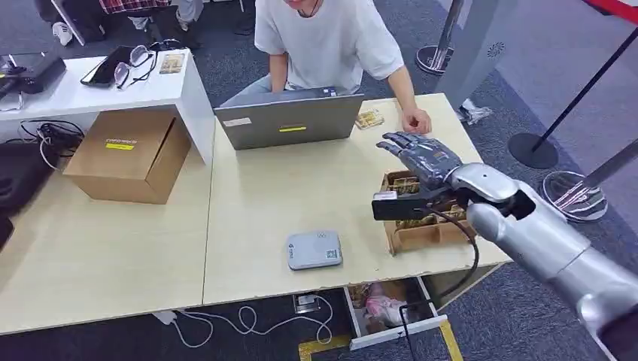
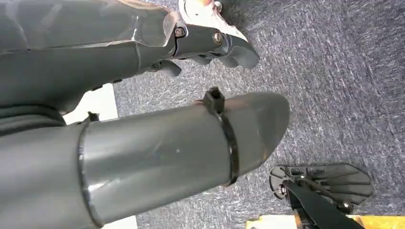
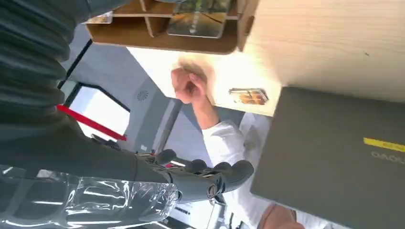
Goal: Pass the card to the sensor for recognition and then transmit it.
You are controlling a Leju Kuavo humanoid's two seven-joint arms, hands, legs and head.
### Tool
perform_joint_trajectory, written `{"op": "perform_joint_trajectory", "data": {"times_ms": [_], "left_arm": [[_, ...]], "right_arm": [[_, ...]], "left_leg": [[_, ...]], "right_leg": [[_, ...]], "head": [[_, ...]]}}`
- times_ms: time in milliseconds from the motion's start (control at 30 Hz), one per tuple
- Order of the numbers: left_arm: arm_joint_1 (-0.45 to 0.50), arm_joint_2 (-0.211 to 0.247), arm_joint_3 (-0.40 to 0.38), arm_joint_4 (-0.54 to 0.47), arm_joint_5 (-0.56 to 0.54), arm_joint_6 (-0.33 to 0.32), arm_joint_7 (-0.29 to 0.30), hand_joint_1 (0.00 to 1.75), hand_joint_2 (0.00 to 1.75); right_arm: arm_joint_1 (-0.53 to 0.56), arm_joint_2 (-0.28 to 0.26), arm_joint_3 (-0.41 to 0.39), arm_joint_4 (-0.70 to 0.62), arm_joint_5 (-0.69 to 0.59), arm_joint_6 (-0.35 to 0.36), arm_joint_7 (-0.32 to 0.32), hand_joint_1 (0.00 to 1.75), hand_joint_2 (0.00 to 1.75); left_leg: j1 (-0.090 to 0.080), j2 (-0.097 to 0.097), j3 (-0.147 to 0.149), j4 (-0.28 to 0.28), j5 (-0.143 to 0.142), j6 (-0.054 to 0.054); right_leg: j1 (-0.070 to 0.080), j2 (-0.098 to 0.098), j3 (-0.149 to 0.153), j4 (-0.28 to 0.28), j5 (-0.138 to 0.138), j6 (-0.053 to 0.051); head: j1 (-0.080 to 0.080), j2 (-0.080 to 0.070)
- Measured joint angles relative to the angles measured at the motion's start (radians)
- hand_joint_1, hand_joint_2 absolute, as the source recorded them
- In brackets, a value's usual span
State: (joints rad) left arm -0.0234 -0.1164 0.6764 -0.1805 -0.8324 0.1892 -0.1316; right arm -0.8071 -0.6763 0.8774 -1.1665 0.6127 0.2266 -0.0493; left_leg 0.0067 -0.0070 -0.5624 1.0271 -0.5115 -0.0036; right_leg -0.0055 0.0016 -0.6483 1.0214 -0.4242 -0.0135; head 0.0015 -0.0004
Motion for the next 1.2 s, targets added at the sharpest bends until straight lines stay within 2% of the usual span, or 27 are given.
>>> {"op": "perform_joint_trajectory", "data": {"times_ms": [133,300,567,1000,1200], "left_arm": [[0.003,-0.01,0.004,0.0,0.004,0.029,0.0,0.0,0.0],[0.003,-0.02,0.01,0.0,0.007,0.031,-0.002,0.0,0.0],[0.004,-0.023,0.016,0.0,0.007,0.029,-0.007,0.0,0.0],[0.003,-0.023,0.016,0.0,0.006,0.027,-0.008,0.0,0.0],[0.003,-0.023,0.017,0.0,0.003,0.027,-0.008,0.0,0.0]], "right_arm": [[0.01,-0.069,0.018,-0.02,-0.03,-0.014,0.012,0.0,1.75],[0.035,-0.14,0.019,-0.064,-0.055,-0.014,0.025,0.0,1.75],[0.078,-0.207,0.018,-0.114,-0.065,-0.021,0.038,0.0,1.75],[0.102,-0.221,0.017,-0.132,-0.064,-0.023,0.037,0.0,1.75],[0.068,-0.207,0.033,-0.123,-0.046,-0.013,-0.005,0.0,1.75]], "left_leg": [[-0.001,-0.002,-0.001,0.0,-0.001,0.001],[-0.002,-0.002,-0.001,0.0,-0.001,0.002],[-0.002,-0.002,-0.001,0.0,-0.001,0.002],[-0.002,-0.001,-0.001,0.0,-0.001,0.002],[-0.002,-0.001,-0.001,0.0,-0.001,0.002]], "right_leg": [[0.0,-0.001,0.0,0.0,0.0,0.001],[-0.001,-0.001,0.0,0.0,-0.001,0.002],[-0.001,-0.001,0.0,0.0,-0.002,0.003],[-0.001,-0.001,0.0,0.0,-0.002,0.003],[-0.001,-0.001,0.0,0.0,-0.002,0.003]], "head": [[0.0,0.0],[0.0,0.0],[0.0,0.0],[0.0,0.0],[0.0,0.0]]}}
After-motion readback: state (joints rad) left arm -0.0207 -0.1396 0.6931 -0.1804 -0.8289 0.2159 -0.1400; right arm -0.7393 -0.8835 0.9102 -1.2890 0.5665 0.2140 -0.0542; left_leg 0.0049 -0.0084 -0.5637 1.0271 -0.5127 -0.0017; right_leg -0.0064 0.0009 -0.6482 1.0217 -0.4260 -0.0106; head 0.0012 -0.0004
